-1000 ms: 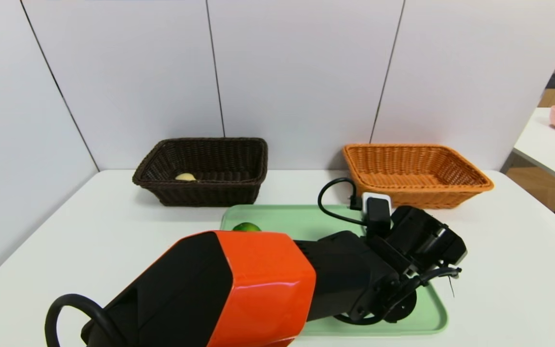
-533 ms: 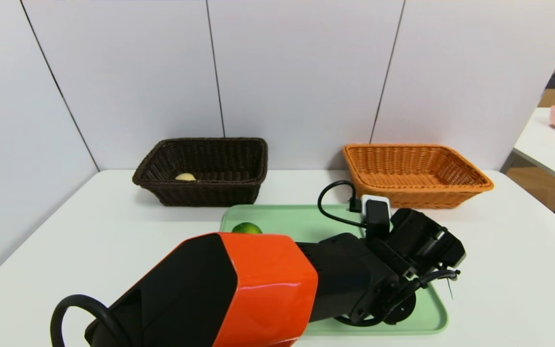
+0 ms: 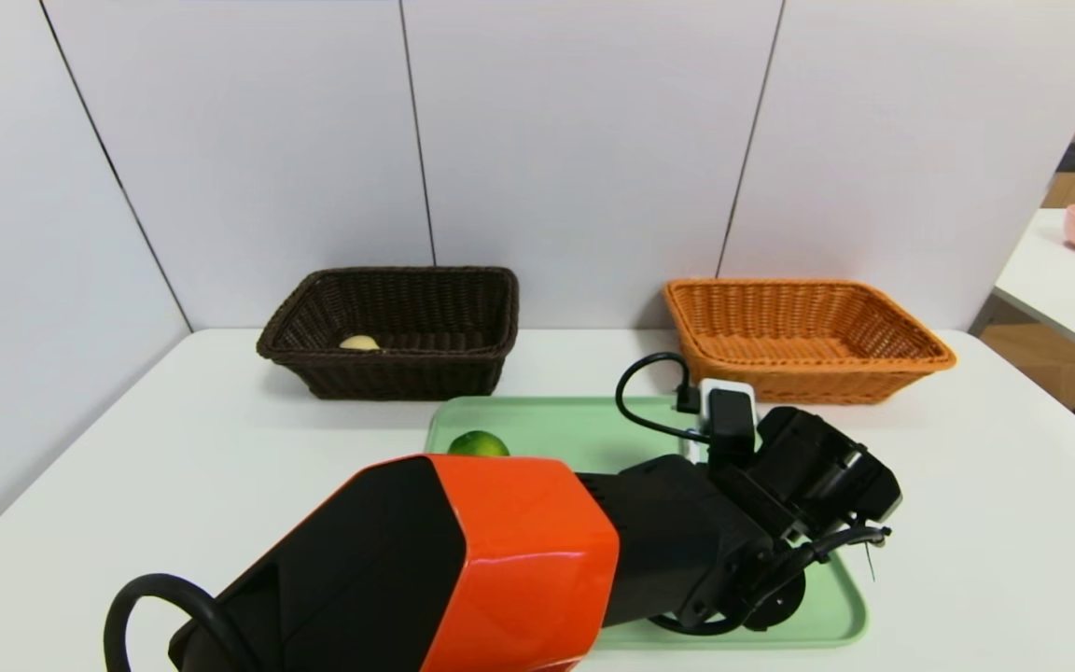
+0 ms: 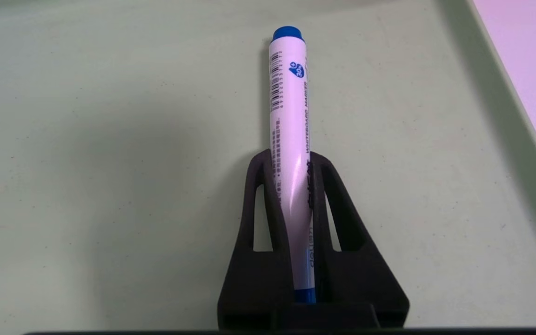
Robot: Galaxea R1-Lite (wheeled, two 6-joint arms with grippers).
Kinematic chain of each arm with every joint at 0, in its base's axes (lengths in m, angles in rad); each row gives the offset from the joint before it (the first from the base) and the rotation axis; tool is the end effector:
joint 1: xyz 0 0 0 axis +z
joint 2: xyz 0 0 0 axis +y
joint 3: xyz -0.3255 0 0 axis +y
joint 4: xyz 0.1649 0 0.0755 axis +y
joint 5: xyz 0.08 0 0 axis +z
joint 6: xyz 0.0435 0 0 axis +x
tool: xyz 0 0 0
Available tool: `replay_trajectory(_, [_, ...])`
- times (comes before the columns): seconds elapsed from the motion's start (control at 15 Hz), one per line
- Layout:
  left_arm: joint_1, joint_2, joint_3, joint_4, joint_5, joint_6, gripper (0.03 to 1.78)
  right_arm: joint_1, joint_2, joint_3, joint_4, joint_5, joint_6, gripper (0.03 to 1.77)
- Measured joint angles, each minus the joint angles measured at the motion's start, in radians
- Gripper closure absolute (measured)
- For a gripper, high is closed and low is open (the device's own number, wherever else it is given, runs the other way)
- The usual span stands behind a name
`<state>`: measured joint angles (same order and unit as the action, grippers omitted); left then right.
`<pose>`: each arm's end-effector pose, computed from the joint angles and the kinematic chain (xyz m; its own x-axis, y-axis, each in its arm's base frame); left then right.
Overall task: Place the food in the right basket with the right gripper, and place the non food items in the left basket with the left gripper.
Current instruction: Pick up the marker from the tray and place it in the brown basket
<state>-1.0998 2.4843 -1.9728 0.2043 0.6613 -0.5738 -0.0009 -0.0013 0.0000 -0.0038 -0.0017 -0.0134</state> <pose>0.2619 -0.4554 0.1090 0.8175 -0.2520 -0.5179 0.2524 0.9650 -0.0711 -0.0372 0.0000 0.0759 1.0000 -0.0026 0.0051 0.0027 0.9999 -0.0134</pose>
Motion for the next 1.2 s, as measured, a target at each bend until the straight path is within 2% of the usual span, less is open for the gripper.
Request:
replay_trajectory(0.33, [0.004,-0.023,0.006,0.025,-0.005,0.005,1.64,0.0,0.0,0.0,0.0,0.0,0.0,0.1])
replay_trajectory(0.6, [0.052,-0.114,0.018,0.135,-0.002,0.01,1.64,0.0,0.0,0.0,0.0,0.0,0.0,0.1])
replay_trajectory(0.73, [0.092,-0.179,0.038,0.165,-0.001,0.011,1.64,0.0,0.0,0.0,0.0,0.0,0.0,0.1])
replay_trajectory(1.2, [0.294,-0.361,0.084,0.171,-0.001,0.034,1.64,0.0,0.0,0.0,0.0,0.0,0.0,0.1])
